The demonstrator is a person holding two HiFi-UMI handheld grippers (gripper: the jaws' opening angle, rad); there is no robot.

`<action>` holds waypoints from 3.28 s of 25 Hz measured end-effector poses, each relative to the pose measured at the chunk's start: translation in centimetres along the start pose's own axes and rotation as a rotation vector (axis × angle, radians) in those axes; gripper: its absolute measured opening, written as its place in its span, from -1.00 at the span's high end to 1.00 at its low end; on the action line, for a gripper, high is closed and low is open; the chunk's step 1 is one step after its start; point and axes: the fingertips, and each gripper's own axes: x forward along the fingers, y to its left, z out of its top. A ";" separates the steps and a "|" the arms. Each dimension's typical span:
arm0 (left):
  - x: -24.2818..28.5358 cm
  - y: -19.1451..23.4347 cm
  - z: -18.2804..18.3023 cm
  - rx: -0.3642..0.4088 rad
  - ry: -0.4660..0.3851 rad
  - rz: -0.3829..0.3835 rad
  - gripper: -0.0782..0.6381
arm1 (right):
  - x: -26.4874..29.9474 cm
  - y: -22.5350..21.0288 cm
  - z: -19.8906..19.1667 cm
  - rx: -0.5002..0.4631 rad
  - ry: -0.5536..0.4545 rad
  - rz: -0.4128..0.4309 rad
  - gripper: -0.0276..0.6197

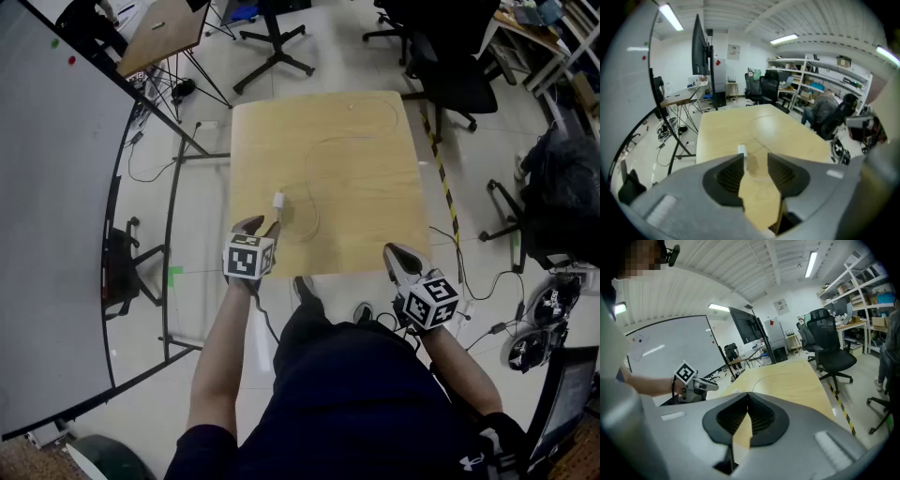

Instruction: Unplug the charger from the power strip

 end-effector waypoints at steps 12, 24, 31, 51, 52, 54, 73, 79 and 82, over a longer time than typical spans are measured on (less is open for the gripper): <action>10.3 5.3 -1.2 0.190 0.276 -0.103 0.19 | 9.5 4.6 4.1 0.042 -0.028 -0.061 0.89; 11.9 6.9 -3.8 0.083 0.431 -0.029 0.35 | 12.5 1.7 5.1 0.046 -0.017 0.046 0.89; 8.9 3.3 0.1 -0.181 0.169 -0.271 0.40 | 13.5 0.4 4.4 0.033 0.024 0.097 0.89; -8.5 0.4 18.5 -0.538 -0.472 -0.706 0.40 | 15.3 9.9 7.0 -1.153 -0.021 0.335 0.23; -9.1 0.2 18.9 -0.553 -0.489 -0.728 0.40 | 15.5 9.7 7.4 -1.137 -0.034 0.322 0.23; -10.4 0.1 19.6 -0.588 -0.528 -0.774 0.40 | 15.7 9.3 8.5 -1.095 -0.062 0.303 0.25; -16.2 -0.1 21.9 -0.606 -0.665 -0.891 0.40 | 16.3 8.5 11.3 -0.932 -0.175 0.241 0.63; -16.6 2.0 21.3 -0.666 -0.701 -0.858 0.40 | 15.9 8.2 11.4 -0.811 -0.189 0.278 0.86; -17.0 2.2 22.0 -0.675 -0.725 -0.834 0.40 | 14.5 8.4 11.5 -0.778 -0.210 0.299 0.86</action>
